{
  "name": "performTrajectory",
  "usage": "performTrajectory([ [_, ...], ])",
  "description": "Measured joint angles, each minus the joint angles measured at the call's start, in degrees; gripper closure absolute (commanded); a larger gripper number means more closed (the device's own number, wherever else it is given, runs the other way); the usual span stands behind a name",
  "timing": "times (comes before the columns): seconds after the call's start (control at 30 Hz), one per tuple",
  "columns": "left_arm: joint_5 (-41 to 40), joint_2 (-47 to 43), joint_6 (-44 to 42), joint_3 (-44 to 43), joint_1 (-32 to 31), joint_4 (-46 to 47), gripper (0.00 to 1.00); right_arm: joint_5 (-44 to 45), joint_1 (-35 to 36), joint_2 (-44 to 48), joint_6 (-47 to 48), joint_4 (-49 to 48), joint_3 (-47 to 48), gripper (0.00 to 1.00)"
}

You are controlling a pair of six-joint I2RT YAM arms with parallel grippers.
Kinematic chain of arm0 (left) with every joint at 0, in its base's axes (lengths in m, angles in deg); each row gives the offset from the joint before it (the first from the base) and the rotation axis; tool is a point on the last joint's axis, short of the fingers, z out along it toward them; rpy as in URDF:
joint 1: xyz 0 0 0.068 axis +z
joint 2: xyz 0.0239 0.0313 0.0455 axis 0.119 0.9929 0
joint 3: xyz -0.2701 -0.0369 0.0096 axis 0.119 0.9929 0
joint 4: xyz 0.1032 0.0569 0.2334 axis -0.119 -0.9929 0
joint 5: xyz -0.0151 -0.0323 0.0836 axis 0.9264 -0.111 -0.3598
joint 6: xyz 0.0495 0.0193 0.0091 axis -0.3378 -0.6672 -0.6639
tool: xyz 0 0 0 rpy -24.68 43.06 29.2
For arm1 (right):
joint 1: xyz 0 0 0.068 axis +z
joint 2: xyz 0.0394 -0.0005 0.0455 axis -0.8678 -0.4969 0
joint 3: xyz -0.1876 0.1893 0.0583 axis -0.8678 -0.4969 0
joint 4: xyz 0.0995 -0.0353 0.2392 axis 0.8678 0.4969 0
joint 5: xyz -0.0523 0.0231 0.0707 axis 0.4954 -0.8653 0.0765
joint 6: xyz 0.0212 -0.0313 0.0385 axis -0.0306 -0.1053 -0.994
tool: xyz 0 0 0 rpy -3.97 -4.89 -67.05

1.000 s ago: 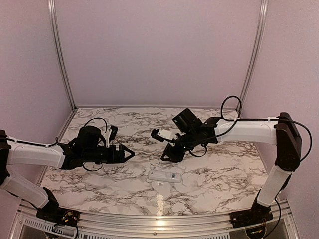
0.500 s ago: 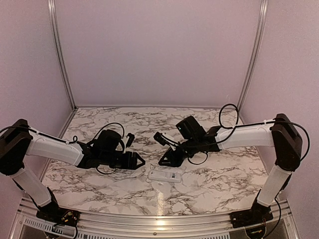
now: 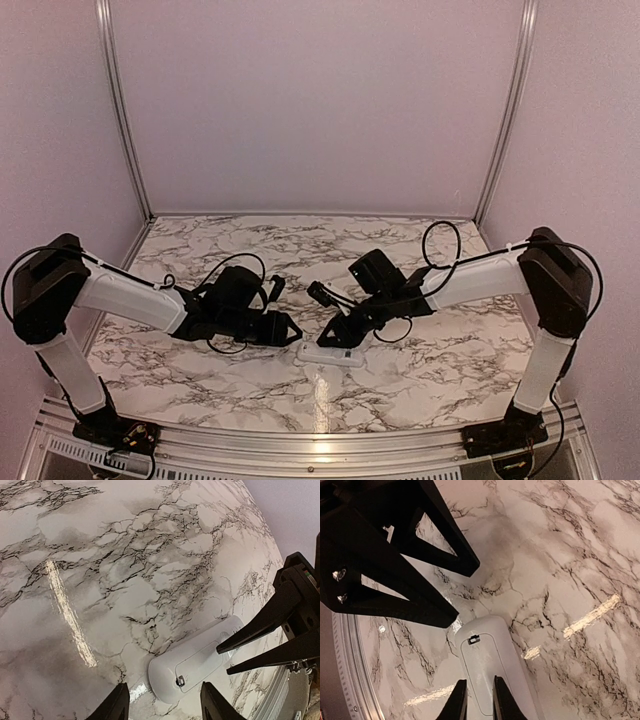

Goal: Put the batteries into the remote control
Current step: Press the battery cover on the remote control.

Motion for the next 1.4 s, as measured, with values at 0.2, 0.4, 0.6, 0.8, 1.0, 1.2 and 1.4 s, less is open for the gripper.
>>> performTrajectory([
  [0.2,-1.01,2.25,0.09,-2.16,-1.16,-0.59,0.55,-0.55,0.00,-1.31,0.00,-0.26,-0.50,0.83],
  [0.4,-2.56,3.69,0.00,-4.50,-2.01,-1.95,0.57,-0.83,0.00,-1.75,0.04,-0.20,-0.50,0.84],
  [0.6,-4.22,5.64,-0.26,-6.38,-2.78,-4.63,0.61,-1.03,0.00,-2.14,0.20,-0.55,-0.50,0.84],
  [0.8,-5.66,6.73,-0.76,-7.41,-3.50,-6.95,0.64,-1.05,0.00,-2.27,0.35,-0.90,-0.52,0.84],
  [1.0,-6.78,7.34,-1.68,-8.94,-4.17,-8.85,0.65,-1.03,-0.02,-2.29,0.52,-1.05,-0.68,0.84],
  [1.2,-8.02,7.82,-2.54,-10.32,-4.52,-11.04,0.67,-1.03,-0.13,-2.27,0.55,-1.07,-0.70,0.84],
  [1.4,-8.94,7.82,-3.21,-10.38,-4.70,-11.54,0.66,-1.03,-0.17,-2.29,0.66,-1.03,-0.72,0.84],
])
